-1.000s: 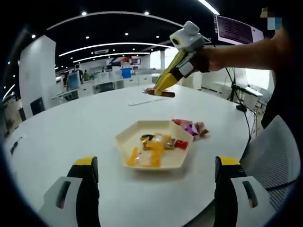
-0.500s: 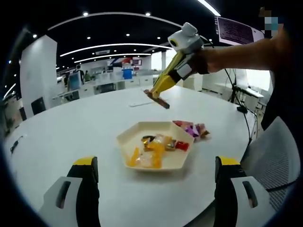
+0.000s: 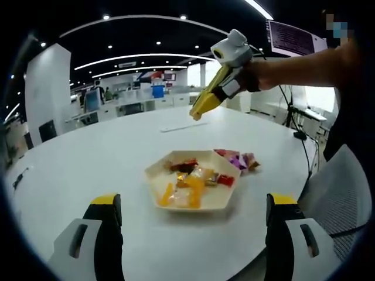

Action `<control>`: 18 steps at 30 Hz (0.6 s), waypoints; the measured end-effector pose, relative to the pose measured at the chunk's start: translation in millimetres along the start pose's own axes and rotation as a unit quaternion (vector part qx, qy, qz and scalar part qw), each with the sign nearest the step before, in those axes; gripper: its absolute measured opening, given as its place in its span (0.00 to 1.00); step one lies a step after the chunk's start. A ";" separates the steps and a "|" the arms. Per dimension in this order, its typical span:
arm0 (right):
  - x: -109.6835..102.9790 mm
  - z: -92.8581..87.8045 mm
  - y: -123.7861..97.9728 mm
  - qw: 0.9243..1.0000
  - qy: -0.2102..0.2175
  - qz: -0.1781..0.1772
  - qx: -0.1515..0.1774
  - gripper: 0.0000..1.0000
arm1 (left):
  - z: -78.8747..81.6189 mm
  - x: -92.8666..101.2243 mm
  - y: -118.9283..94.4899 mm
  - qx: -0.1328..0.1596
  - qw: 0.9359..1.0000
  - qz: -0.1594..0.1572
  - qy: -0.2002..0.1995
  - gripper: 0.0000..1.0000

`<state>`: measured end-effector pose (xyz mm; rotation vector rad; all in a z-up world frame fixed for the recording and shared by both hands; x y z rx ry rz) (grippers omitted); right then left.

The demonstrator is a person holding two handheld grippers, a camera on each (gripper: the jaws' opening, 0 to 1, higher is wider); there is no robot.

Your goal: Place the target food into the container with the food tongs after gripping and lifting it, then release it inside without dropping or visibly crushing the food.

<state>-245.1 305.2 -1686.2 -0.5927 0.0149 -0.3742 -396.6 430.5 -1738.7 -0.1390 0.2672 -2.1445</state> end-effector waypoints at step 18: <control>23.5 -35.4 -43.9 0.999 0.026 -0.042 -0.002 0.27 | -0.2 0.9 0.7 0.000 1.000 -0.003 0.000 1.00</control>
Point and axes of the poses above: the point that each gripper's makers call its tool centre point, and the gripper's own axes: y roughly forward along the fingers, x roughly to its right, z roughly out of its top, the point moved 1 cm from there along -y, roughly backward along the fingers, and after that the axes turned 9 degrees about x, right-handed, at the moved point
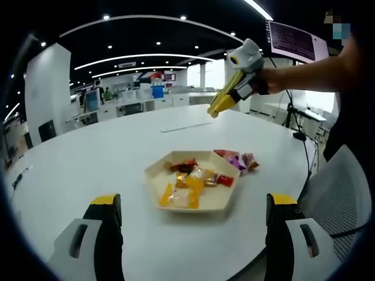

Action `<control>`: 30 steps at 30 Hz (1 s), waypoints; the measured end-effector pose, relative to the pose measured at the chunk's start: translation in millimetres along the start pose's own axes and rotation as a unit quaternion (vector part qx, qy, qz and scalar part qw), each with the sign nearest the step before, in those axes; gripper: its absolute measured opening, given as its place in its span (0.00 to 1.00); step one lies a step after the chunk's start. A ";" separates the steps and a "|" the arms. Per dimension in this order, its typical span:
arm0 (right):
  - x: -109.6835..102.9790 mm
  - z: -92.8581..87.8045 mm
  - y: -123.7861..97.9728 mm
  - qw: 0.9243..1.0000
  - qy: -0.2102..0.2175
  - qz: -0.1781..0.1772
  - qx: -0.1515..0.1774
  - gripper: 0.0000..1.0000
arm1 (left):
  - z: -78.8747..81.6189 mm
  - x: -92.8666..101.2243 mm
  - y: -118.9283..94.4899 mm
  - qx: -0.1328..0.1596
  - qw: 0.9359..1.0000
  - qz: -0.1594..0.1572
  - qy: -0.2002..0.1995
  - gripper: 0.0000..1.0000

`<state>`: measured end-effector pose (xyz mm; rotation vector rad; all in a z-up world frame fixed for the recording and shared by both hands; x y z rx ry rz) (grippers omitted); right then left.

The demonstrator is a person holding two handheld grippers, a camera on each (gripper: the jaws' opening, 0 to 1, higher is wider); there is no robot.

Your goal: Place the target food into the container with the food tongs after gripping and lifting it, then release it inside without dropping or visibly crushing the food.

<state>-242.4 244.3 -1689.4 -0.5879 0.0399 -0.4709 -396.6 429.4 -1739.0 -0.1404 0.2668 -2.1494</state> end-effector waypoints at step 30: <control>15.7 -60.9 -7.2 0.998 0.051 -0.039 -0.013 0.28 | -2.4 3.5 0.9 -0.006 1.000 -0.011 -0.006 1.00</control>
Point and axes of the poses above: the point that each gripper's makers call its tool centre point, and the gripper's own axes: y roughly forward along the fingers, x roughly to its right, z roughly out of its top, the point moved 1 cm from there along -y, roughly backward along the fingers, and after that the axes turned 9 degrees about x, right-handed, at the moved point
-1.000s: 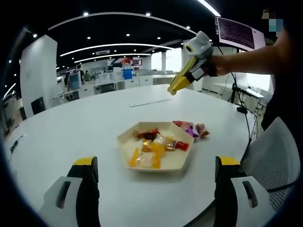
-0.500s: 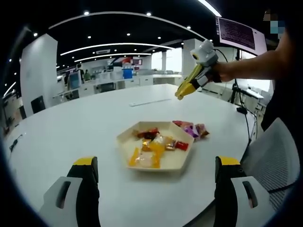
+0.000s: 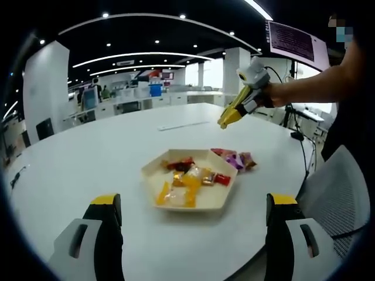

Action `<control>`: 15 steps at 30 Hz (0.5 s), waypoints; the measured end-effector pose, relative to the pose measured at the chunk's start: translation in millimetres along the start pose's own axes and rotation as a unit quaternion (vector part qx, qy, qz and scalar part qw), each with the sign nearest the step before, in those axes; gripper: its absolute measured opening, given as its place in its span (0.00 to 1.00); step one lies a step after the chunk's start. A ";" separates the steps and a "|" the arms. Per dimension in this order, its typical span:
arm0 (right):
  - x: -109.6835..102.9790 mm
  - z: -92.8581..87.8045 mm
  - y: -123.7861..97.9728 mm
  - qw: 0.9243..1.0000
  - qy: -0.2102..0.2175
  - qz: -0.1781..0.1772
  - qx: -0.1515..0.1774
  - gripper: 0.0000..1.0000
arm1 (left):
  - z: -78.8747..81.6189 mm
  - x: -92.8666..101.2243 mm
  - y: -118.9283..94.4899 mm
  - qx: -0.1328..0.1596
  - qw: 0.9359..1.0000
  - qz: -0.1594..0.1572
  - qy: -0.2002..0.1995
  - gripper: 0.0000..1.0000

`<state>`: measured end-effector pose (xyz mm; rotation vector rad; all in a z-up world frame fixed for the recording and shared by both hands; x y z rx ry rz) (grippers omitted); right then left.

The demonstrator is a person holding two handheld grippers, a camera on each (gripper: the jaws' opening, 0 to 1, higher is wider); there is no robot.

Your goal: Place the target food into the container with the food tongs after gripping and lifting it, then release it inside without dropping or visibly crushing the food.

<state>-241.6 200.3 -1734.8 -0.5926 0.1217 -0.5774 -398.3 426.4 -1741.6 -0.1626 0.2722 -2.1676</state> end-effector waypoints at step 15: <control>0.4 -27.0 12.4 1.000 0.010 -0.006 -0.014 0.28 | -1.6 0.7 0.1 -0.004 1.000 -0.002 0.000 1.00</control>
Point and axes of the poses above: the point that each gripper's makers call its tool centre point, and the gripper's own axes: y roughly forward along the fingers, x roughly to its right, z roughly out of its top, the point moved 1 cm from there along -y, roughly backward along the fingers, and after that the axes turned 9 degrees about x, right-handed, at the moved point
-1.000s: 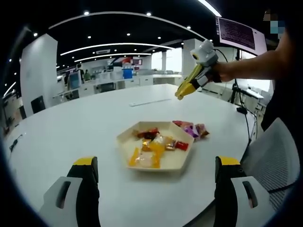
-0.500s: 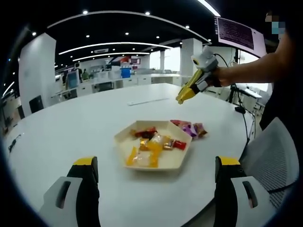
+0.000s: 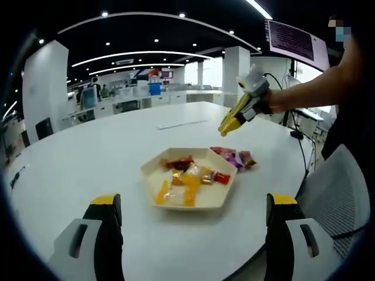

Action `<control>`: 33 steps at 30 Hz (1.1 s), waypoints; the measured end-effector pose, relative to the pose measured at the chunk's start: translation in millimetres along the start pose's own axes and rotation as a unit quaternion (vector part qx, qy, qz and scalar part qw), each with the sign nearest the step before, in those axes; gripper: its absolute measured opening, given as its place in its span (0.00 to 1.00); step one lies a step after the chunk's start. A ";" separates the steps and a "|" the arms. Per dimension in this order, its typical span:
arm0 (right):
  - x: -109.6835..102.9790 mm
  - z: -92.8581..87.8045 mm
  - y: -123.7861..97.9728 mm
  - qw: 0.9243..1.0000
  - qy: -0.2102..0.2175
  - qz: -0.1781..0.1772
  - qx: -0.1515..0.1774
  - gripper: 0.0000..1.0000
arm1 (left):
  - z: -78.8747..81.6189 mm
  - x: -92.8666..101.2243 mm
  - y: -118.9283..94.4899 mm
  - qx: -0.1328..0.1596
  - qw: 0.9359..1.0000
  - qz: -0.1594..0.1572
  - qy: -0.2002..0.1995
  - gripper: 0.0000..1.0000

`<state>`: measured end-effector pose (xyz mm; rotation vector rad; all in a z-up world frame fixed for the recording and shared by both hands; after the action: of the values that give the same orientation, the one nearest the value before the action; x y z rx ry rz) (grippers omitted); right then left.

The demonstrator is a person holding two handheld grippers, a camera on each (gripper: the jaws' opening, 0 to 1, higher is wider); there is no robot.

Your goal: Place the target food into the container with the food tongs after gripping and lifting it, then release it inside without dropping or visibly crushing the food.

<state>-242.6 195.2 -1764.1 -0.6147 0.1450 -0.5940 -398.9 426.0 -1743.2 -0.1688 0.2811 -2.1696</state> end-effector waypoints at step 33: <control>2.7 -38.0 18.1 0.999 0.015 -0.018 -0.037 0.28 | 0.4 -3.9 -1.3 0.001 1.000 0.008 -0.005 1.00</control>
<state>-243.0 186.5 -1805.4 -0.6816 0.1854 -0.6343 -397.6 429.8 -1742.5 -0.1756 0.2727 -2.1524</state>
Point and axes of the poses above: the point that each gripper's makers call its tool centre point, and the gripper's own axes: y roughly forward along the fingers, x roughly to its right, z roughly out of its top, the point moved 1 cm from there along -y, roughly backward along the fingers, and after that the axes turned 9 degrees about x, right-handed, at the moved point
